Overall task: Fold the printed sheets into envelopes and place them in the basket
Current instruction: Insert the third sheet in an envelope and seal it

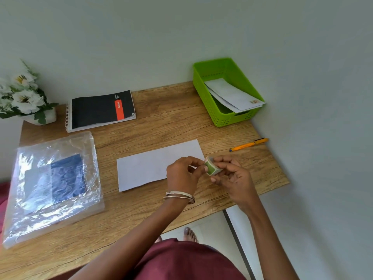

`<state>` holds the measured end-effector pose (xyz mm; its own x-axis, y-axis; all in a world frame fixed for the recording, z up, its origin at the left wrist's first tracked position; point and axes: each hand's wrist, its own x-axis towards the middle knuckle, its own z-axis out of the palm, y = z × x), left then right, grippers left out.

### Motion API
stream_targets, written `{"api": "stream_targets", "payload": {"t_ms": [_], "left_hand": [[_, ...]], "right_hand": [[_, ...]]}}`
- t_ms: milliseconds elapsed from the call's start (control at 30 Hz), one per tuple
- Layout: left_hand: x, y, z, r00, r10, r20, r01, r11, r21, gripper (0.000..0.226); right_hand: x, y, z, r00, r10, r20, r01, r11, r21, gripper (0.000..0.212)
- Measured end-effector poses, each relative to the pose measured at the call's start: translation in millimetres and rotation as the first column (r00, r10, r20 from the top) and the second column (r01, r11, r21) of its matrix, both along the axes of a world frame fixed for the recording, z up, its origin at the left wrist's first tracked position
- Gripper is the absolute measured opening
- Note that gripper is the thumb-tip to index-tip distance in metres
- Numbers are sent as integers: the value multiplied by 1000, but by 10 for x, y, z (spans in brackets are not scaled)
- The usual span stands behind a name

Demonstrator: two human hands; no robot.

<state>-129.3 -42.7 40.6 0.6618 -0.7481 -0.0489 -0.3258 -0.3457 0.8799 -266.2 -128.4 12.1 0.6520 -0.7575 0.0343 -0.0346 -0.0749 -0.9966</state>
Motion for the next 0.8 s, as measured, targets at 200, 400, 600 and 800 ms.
{"api": "stream_targets", "payload": {"t_ms": [200,400,600,800], "left_hand": [[139,44,-18,984,-61,-170,75,994,78,9],[207,90,-40,955,-168,-245,190,979,70,12],[280,74,-20,799,-10,-601,28,999,21,6],[318,91,-40,736,-3,-677,-12,1000,-17,2]], "right_hand": [[76,43,-3,989,-34,-147,3,979,-205,31],[107,16,20,883,-202,-425,-46,861,-506,23],[21,-93,23,750,-385,-538,-25,796,-604,25],[-102,-233,-14,448,-578,-682,-112,720,-685,23]]}}
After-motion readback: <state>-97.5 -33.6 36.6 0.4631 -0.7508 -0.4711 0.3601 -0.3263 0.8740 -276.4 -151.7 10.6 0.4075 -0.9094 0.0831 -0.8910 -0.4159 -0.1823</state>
